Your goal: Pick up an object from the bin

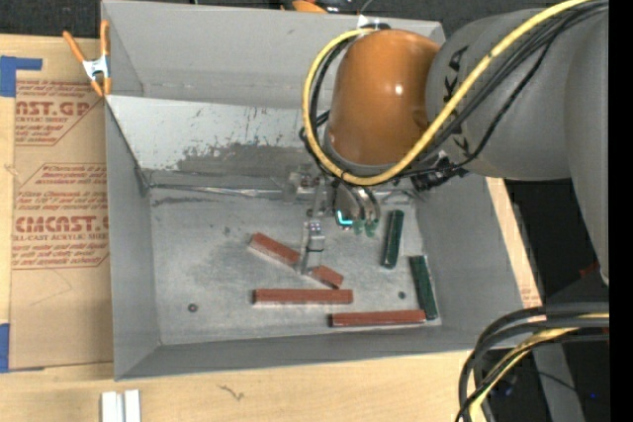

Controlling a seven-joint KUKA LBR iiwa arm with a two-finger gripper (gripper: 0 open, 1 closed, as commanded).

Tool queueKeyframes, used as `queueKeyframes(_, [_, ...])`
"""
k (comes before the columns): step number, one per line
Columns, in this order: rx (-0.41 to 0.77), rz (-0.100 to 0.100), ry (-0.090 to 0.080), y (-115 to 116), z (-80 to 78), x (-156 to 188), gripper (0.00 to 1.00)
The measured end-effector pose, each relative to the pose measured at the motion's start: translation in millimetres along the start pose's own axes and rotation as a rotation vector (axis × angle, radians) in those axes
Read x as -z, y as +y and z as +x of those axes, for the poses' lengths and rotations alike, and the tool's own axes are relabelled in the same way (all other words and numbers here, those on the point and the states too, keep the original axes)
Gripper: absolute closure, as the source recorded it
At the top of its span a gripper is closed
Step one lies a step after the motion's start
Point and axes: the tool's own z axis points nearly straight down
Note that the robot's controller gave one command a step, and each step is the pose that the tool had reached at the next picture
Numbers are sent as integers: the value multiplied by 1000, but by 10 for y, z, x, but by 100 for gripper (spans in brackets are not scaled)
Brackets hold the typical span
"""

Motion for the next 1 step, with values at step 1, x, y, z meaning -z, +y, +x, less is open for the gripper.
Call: queueKeyframes(1, [-180, 0, -1, -63, 0, -1160, 0])
